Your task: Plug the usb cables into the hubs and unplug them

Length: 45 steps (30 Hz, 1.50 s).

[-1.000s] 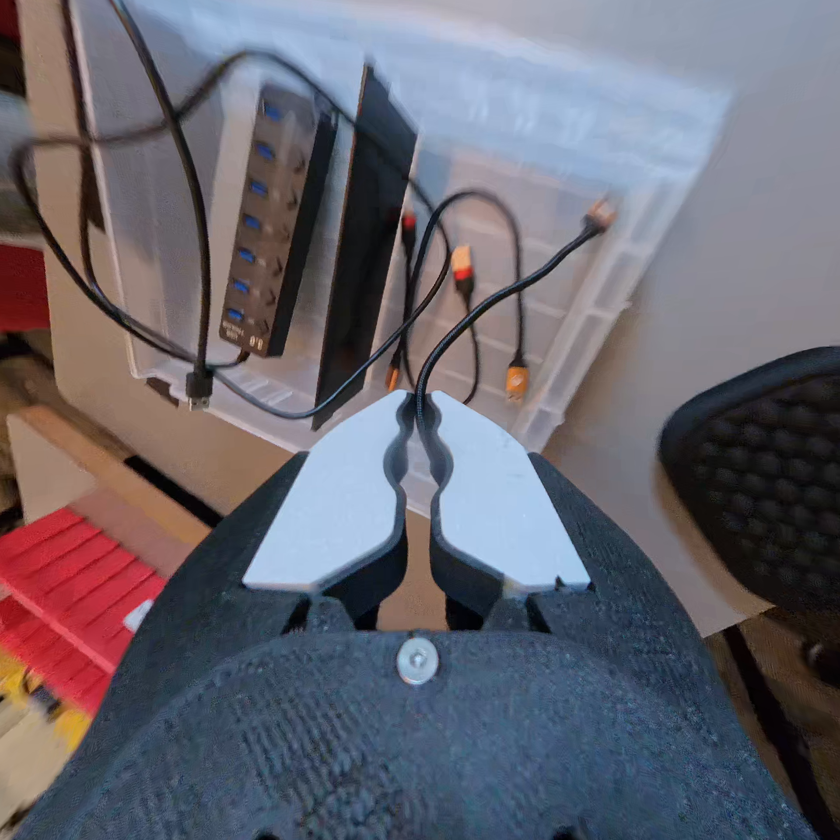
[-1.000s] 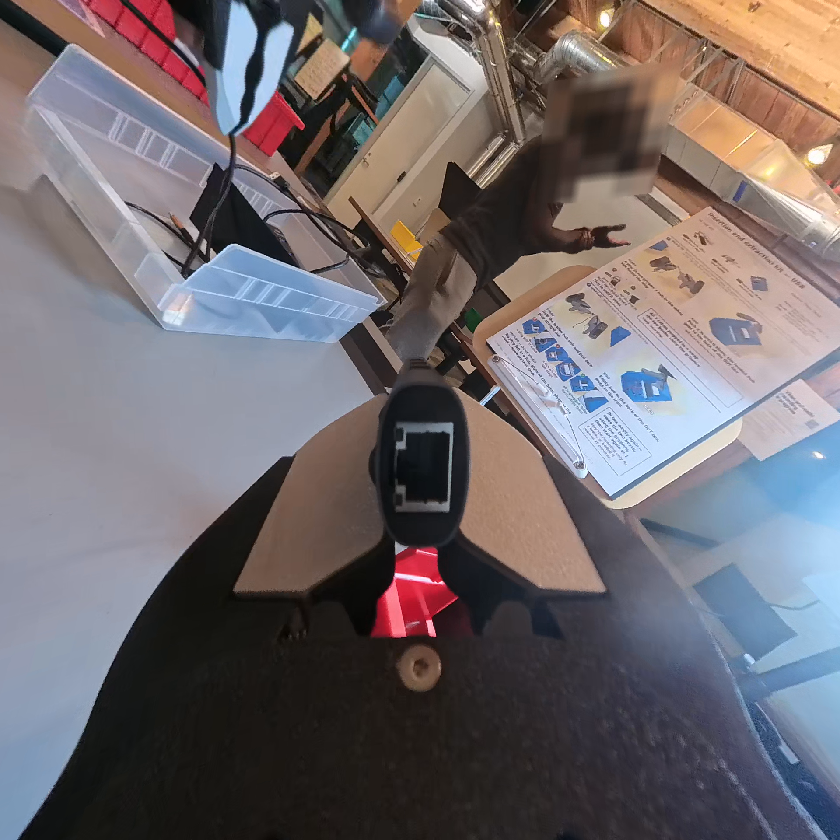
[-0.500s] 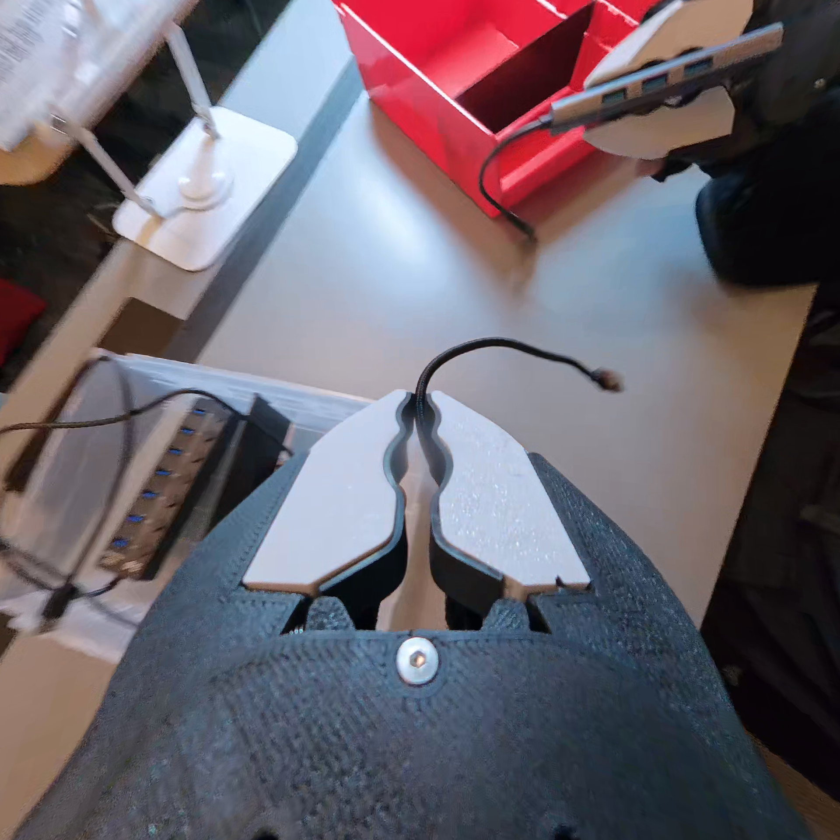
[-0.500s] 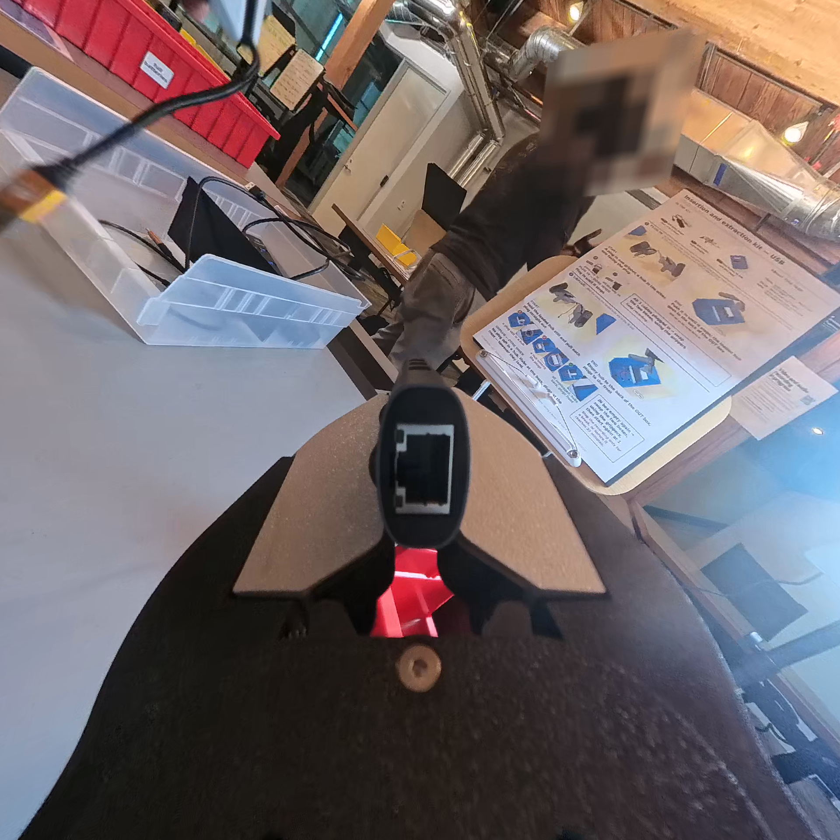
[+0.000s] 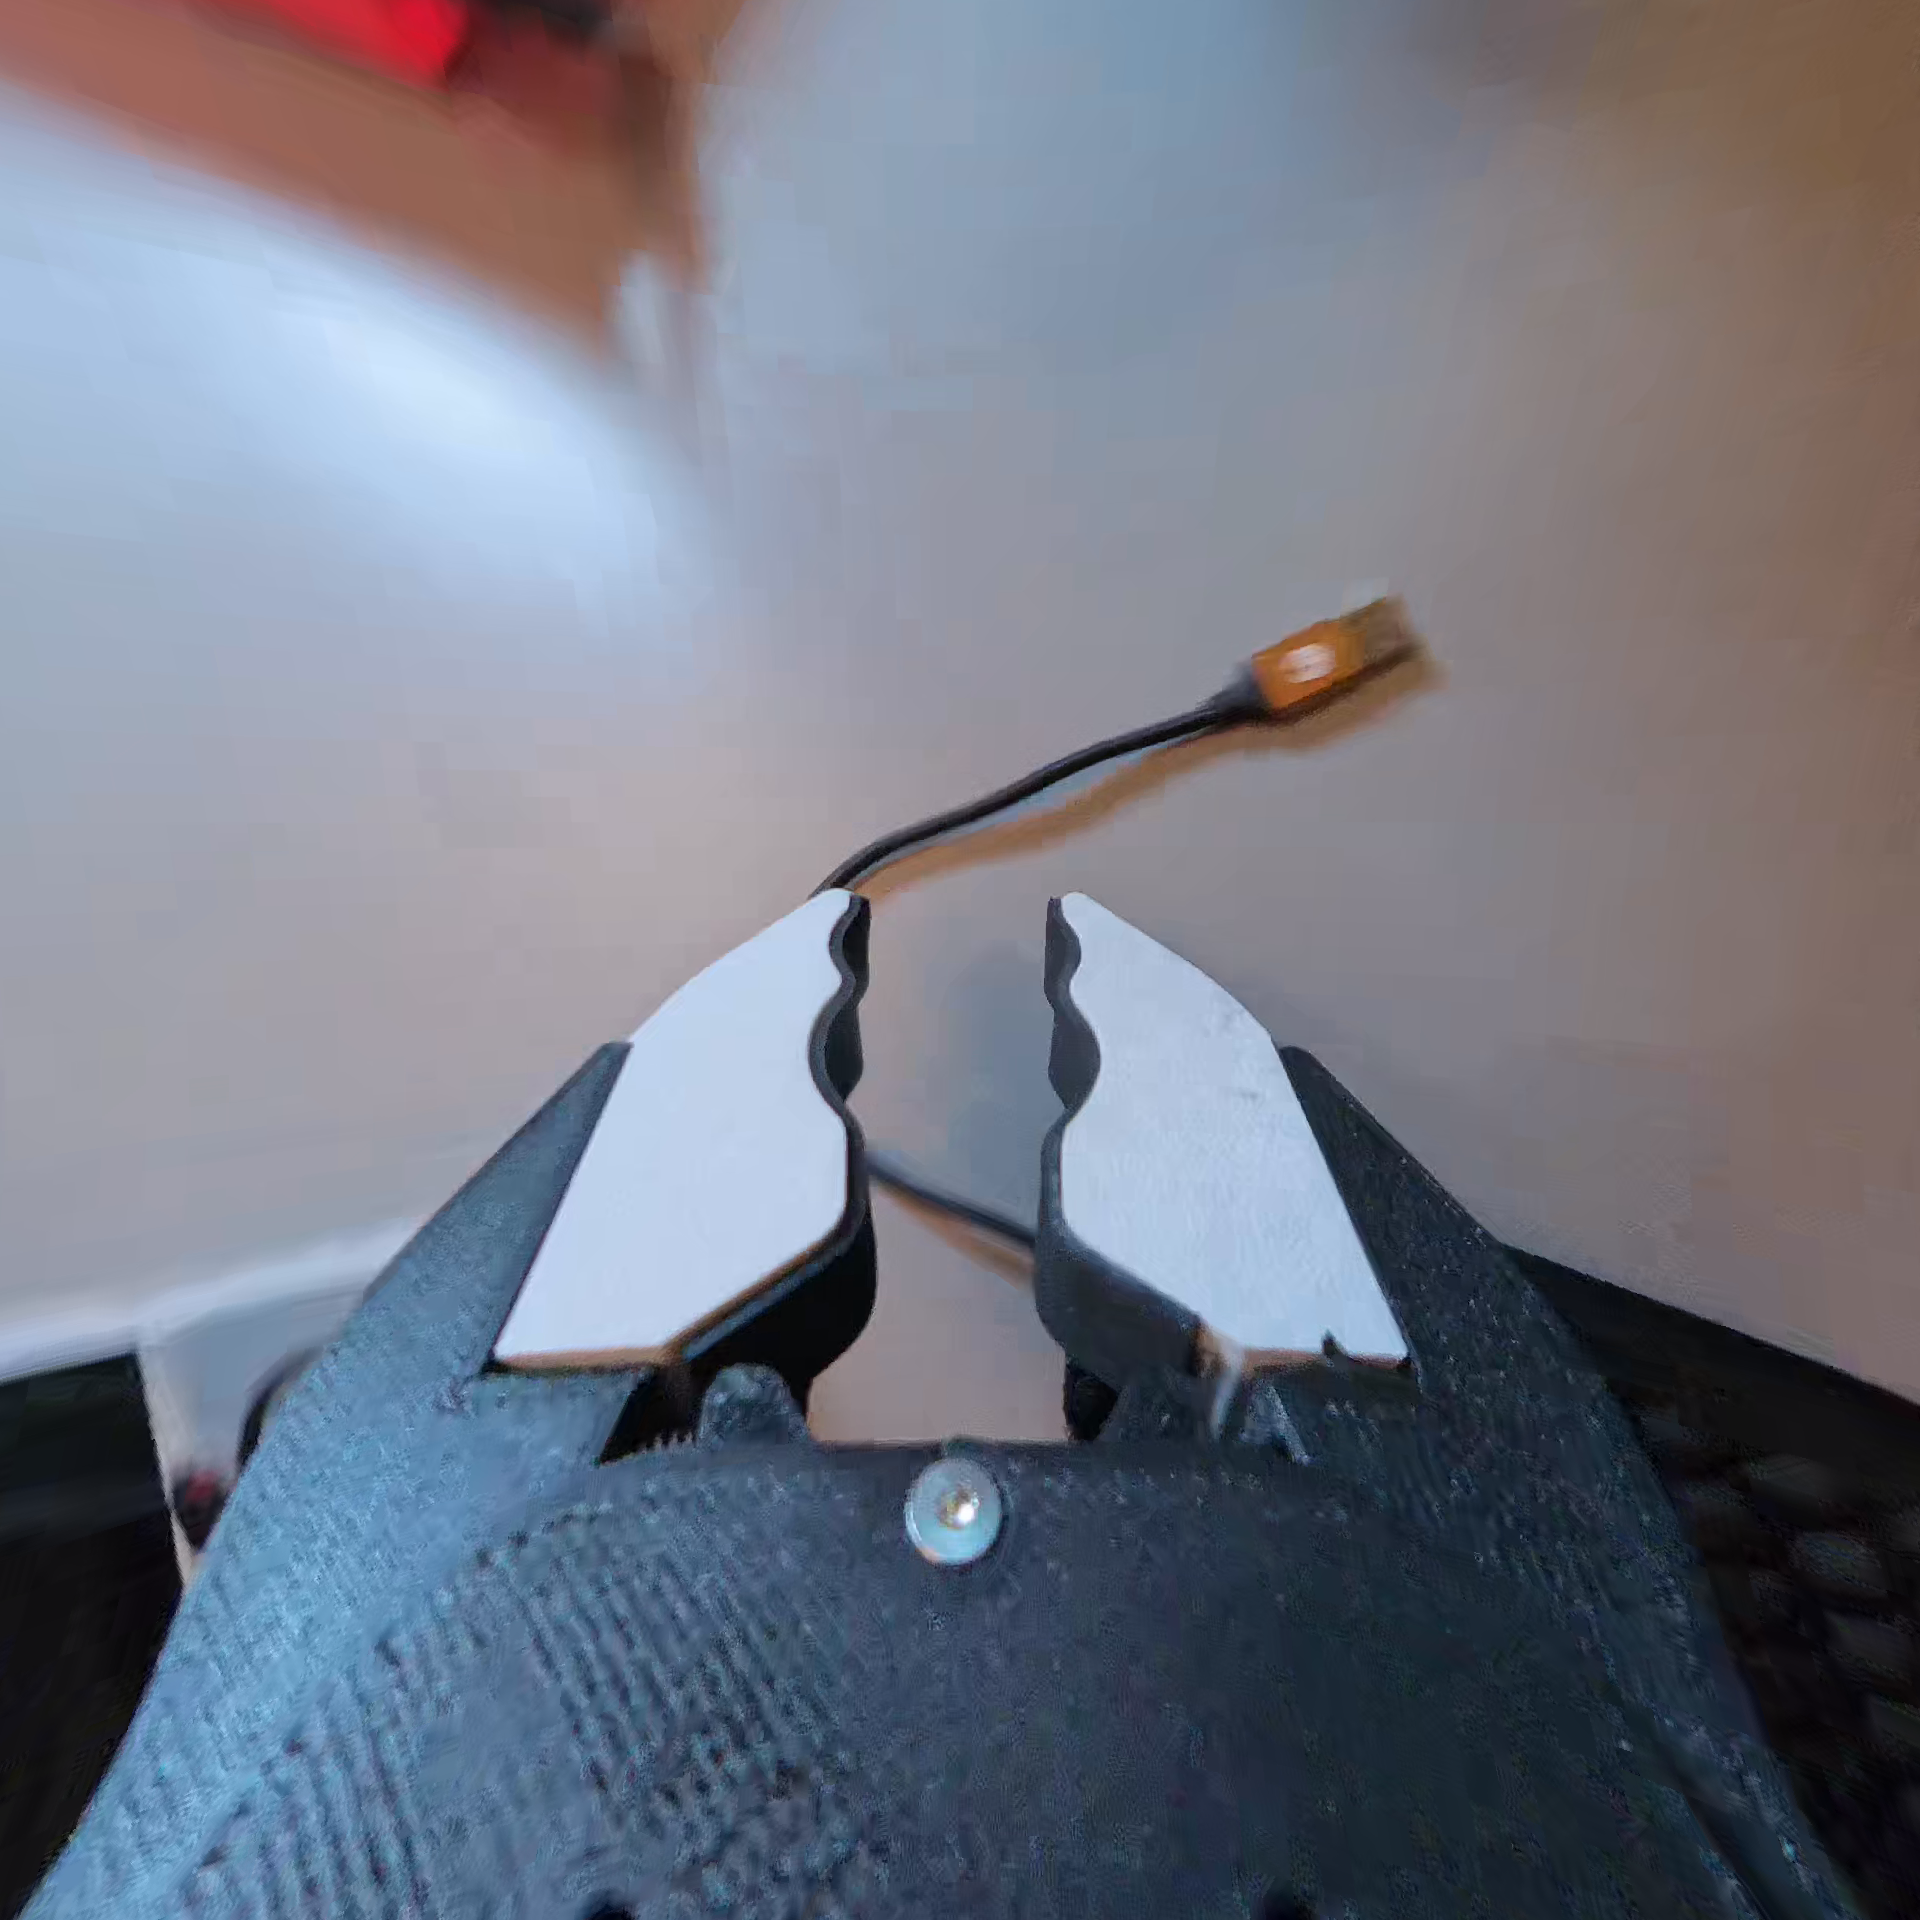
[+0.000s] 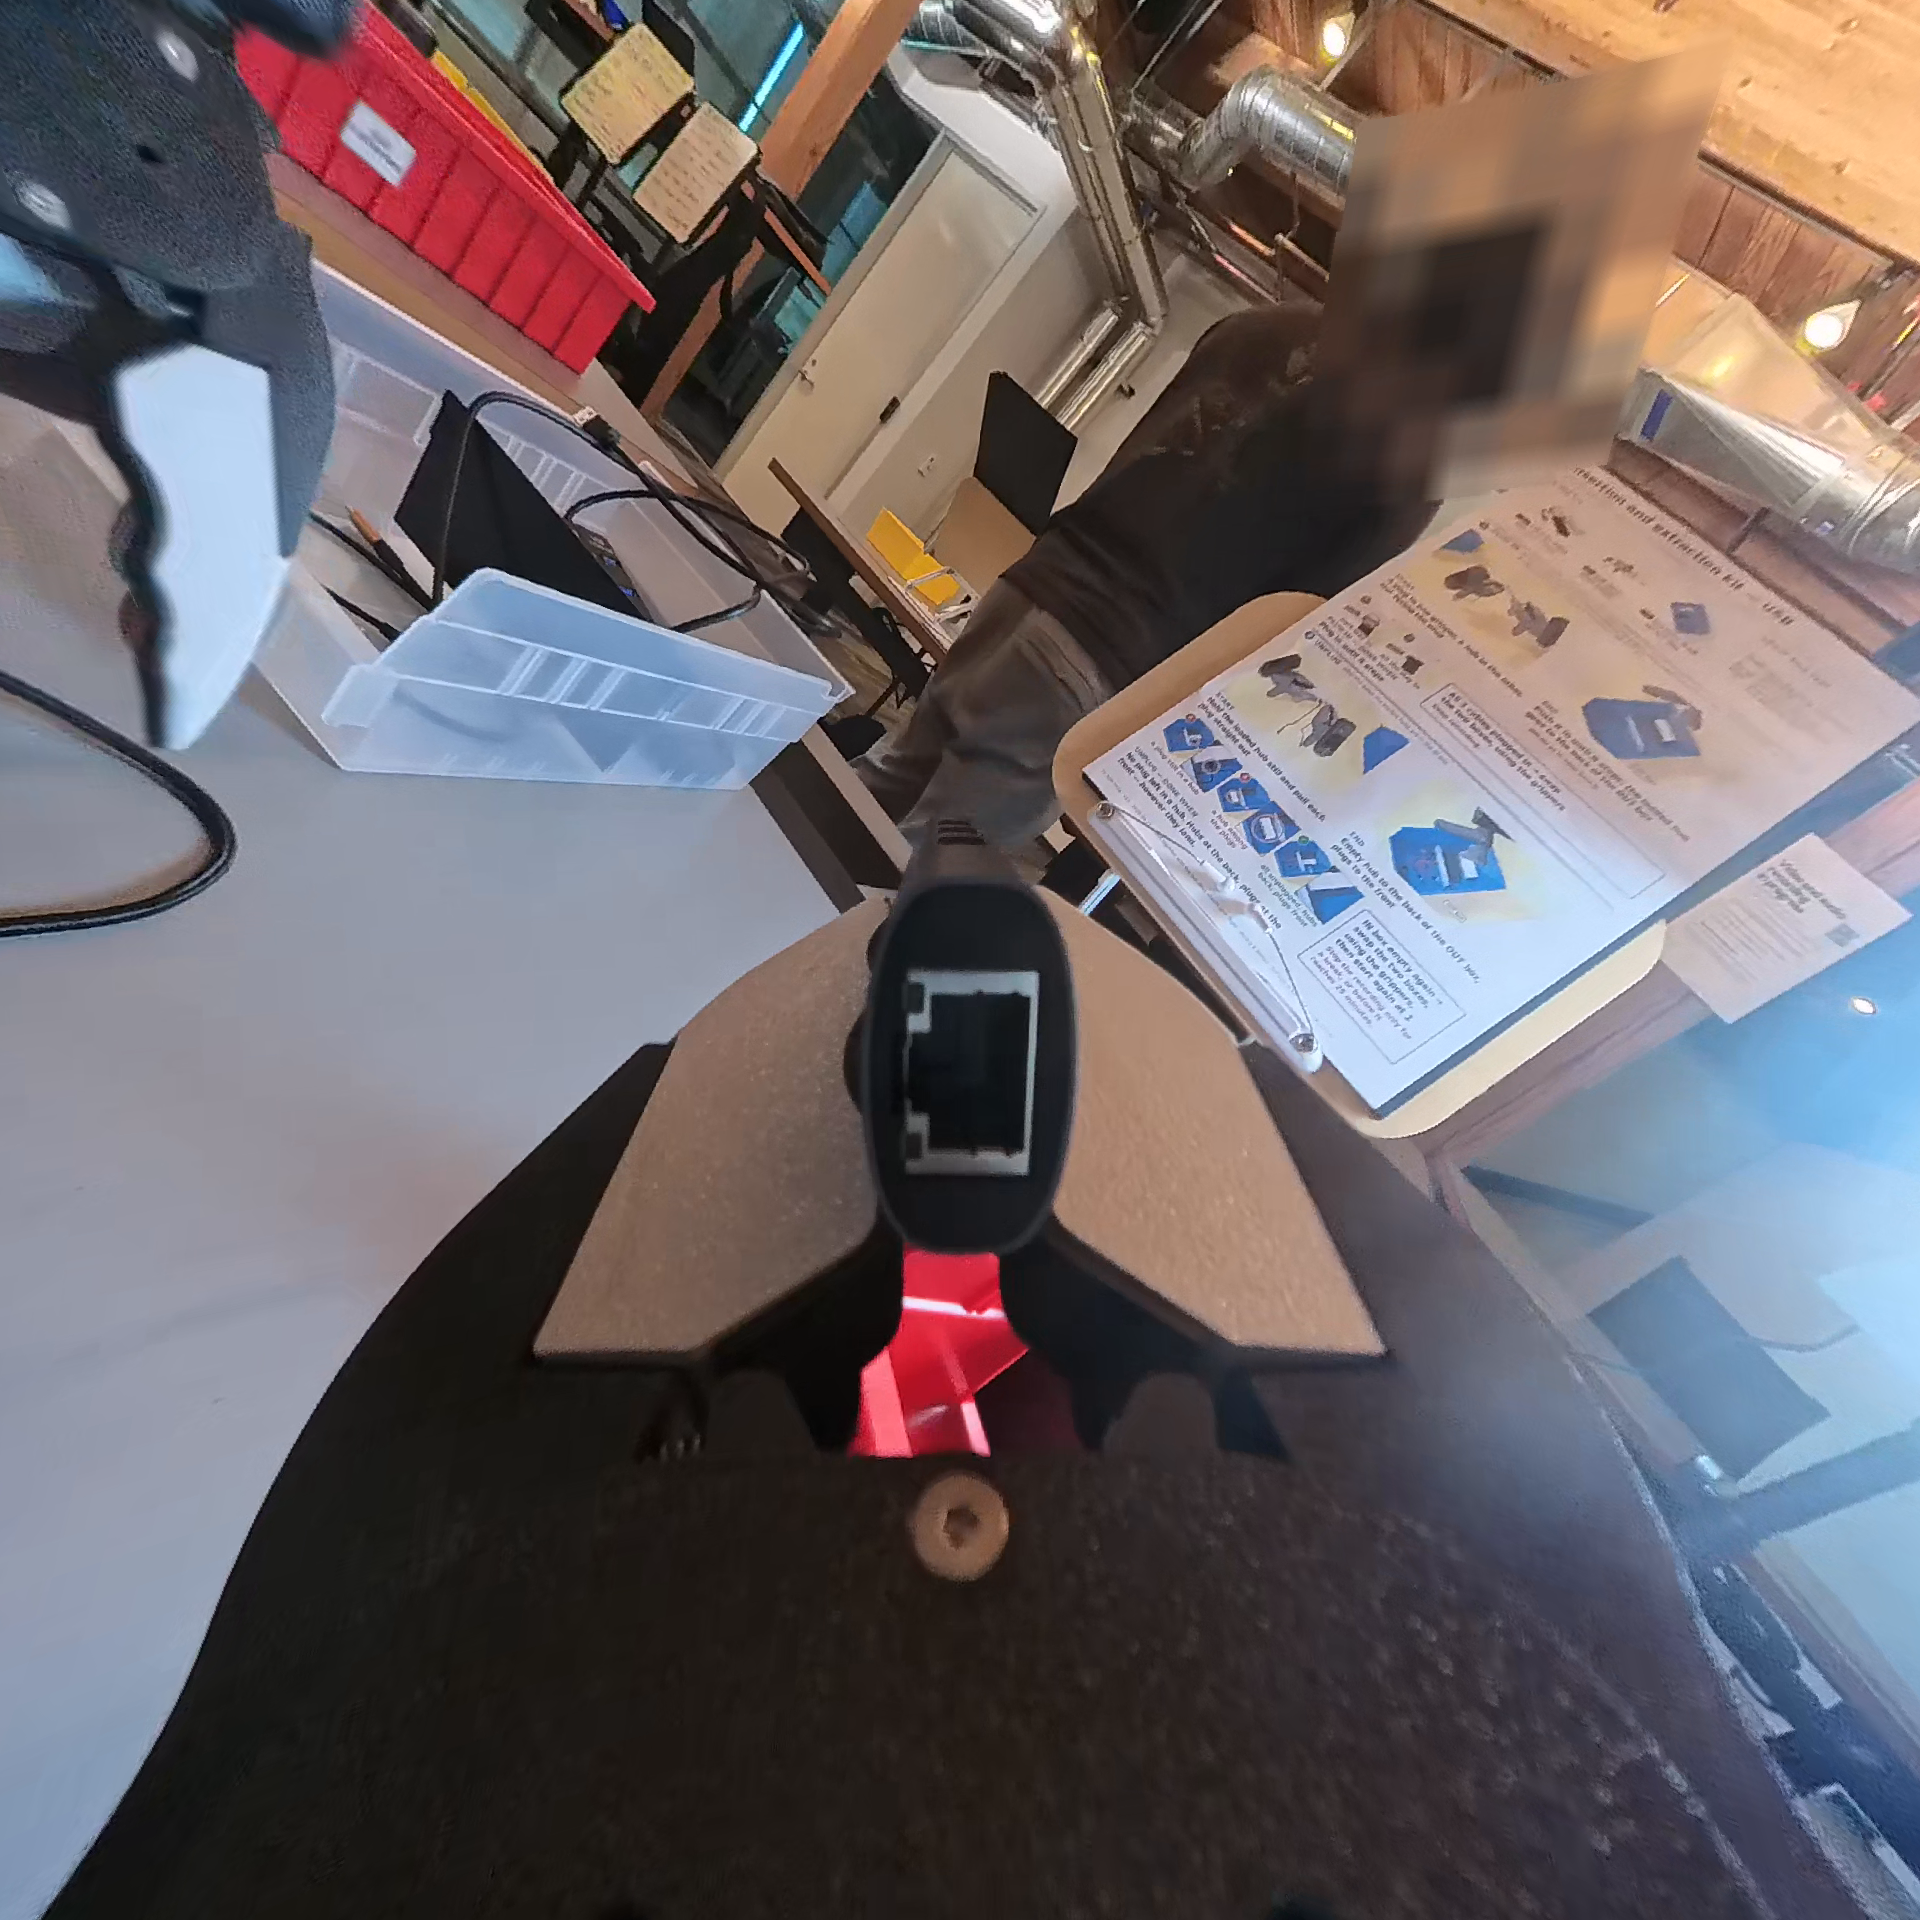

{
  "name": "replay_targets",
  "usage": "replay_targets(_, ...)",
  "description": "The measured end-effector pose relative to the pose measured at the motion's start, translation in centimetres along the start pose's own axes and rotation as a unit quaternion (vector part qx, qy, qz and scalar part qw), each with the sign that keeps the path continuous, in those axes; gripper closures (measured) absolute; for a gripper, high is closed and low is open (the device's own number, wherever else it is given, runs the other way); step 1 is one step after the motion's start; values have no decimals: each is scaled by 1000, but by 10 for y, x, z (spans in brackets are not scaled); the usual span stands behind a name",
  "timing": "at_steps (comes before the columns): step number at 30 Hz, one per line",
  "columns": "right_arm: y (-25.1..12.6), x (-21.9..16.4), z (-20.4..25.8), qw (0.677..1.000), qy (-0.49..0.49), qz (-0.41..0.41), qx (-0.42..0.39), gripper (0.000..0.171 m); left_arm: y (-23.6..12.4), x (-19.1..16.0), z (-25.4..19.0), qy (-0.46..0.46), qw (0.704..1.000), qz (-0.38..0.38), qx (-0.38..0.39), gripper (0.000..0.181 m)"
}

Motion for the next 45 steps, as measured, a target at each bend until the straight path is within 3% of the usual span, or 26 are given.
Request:
replay_targets(4,2,-4,1,1000,11,6,6,153,19,27,-32,100,990,-18,-102,148)
replay_targets(9,2,-5,3,1000,14,9,11,153,48,30,-43,196,966,47,-163,153)
replay_targets(13,2,-5,4,1000,10,10,17,153,52,35,-39,224,956,53,-181,172)
replay_targets(17,1,-4,4,1000,5,12,20,153,61,43,-29,153,975,-3,-161,174)
replay_targets(19,0,-4,4,1000,1,12,19,153,58,50,-21,71,979,-75,-177,174)
replay_targets(23,0,-3,5,1000,-1,9,21,153,37,62,-2,-60,949,-225,-211,174)
replay_targets(26,1,-4,8,1000,-4,7,28,153,24,67,7,-104,931,-284,-206,174)
replay_targets(37,6,-7,24,998,-19,4,65,153,10,73,25,-233,925,-278,-108,174)
replay_targets(45,16,-18,41,994,-47,35,92,153,11,61,29,-255,926,-267,-81,174)
Point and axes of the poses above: each gripper's, where its closed fingertips meet, y out along the fingers, x out of its top, z = x × y across the jaws, the point moved 6 cm from there along -y, back along the fingers, and after that the axes turned 6 degrees about x, right-handed, at the moved point
